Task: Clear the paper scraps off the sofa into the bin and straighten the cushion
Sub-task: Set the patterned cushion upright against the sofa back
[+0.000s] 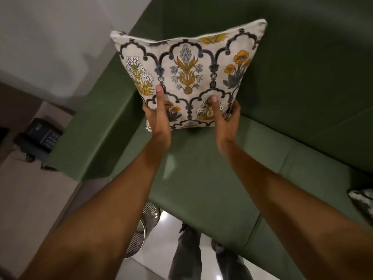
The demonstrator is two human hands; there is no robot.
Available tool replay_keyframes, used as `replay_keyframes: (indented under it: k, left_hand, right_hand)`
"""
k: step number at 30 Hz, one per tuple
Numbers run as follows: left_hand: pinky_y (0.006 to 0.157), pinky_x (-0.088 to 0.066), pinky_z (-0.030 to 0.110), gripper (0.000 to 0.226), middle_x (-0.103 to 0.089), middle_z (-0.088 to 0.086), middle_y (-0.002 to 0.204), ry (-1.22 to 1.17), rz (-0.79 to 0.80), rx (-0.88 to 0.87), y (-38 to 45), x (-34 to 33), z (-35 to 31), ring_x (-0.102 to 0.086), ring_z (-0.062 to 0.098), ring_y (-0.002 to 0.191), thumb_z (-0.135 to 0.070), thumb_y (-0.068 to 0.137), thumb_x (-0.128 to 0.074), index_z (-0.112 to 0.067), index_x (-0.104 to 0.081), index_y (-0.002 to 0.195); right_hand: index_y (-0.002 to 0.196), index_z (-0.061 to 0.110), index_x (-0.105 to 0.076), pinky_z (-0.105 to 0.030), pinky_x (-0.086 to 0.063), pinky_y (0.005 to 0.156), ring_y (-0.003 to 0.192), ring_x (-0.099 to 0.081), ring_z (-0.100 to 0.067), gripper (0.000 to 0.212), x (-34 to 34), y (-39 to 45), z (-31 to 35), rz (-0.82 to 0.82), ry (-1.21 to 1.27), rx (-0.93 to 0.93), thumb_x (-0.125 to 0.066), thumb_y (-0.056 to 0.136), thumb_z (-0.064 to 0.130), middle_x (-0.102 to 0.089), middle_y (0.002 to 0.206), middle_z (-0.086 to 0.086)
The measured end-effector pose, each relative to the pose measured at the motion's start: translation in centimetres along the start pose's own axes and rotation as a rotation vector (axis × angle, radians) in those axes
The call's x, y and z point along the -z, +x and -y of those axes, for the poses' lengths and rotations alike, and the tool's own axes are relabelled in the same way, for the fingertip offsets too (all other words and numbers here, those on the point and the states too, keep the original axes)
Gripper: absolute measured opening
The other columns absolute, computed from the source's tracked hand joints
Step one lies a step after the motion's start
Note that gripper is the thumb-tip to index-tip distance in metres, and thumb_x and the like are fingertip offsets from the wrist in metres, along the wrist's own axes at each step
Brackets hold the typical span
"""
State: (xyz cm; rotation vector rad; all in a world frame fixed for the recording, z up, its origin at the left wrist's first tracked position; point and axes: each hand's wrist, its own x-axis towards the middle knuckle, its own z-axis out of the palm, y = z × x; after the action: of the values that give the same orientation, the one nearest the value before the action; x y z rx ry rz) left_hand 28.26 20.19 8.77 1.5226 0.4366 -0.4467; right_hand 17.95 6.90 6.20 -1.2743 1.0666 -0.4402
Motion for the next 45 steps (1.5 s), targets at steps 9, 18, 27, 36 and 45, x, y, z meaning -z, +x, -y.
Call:
replay_keyframes:
  k: [9,18,27,36,45]
  left_hand:
    - [0.122,-0.039,0.051,0.095,-0.046,0.003,0.162,0.275,0.375,-0.057,-0.2,-5.6,0.1,-0.050,0.022,0.141,-0.082,0.086,-0.057,-0.032,-0.030,0.161]
    - [0.127,-0.030,0.052,0.087,-0.040,0.002,0.166,0.342,0.137,-0.143,-6.9,-6.6,6.7,-0.037,0.021,0.152,-0.077,0.092,-0.056,-0.029,-0.031,0.162]
    - [0.109,-0.044,0.056,0.092,-0.068,0.017,0.112,0.765,0.222,0.035,-18.7,-9.4,17.1,-0.060,0.039,0.117,-0.088,0.083,-0.047,-0.006,-0.063,0.122]
    - [0.127,-0.029,0.046,0.113,-0.046,0.007,0.159,0.860,0.617,-0.081,-30.0,-21.3,21.1,-0.040,0.026,0.149,-0.099,0.073,-0.043,-0.022,-0.041,0.155]
    - [0.128,-0.026,0.046,0.120,-0.032,0.003,0.168,0.918,0.900,-0.138,-41.7,-33.3,27.4,-0.026,0.023,0.156,-0.099,0.068,-0.053,-0.029,-0.028,0.161]
  right_hand:
    - [0.128,0.043,-0.054,-0.004,-0.051,0.090,0.111,-0.065,0.017,0.042,5.7,-3.2,-1.3,-0.372,0.162,0.014,-0.076,0.093,0.052,-0.066,0.125,0.024]
    - [0.159,0.030,-0.039,-0.039,-0.045,0.119,0.145,-0.051,-0.016,0.080,10.0,-4.6,-2.6,-0.311,0.100,-0.109,-0.061,0.094,0.071,-0.050,0.161,0.000]
    - [0.162,0.023,-0.036,-0.046,-0.040,0.125,0.151,-0.044,-0.022,0.075,22.1,-8.2,-5.8,-0.473,0.061,-0.229,-0.059,0.100,0.060,-0.043,0.167,-0.004]
    - [0.163,0.028,-0.032,-0.056,-0.039,0.124,0.152,-0.043,-0.027,0.083,38.8,-12.4,-9.0,-0.662,0.089,-0.315,-0.059,0.095,0.068,-0.040,0.168,-0.005]
    - [0.166,0.024,-0.021,-0.053,-0.029,0.130,0.159,-0.031,-0.028,0.104,56.2,-12.8,-9.8,-1.070,0.353,-0.345,-0.060,0.087,0.080,-0.027,0.175,-0.007]
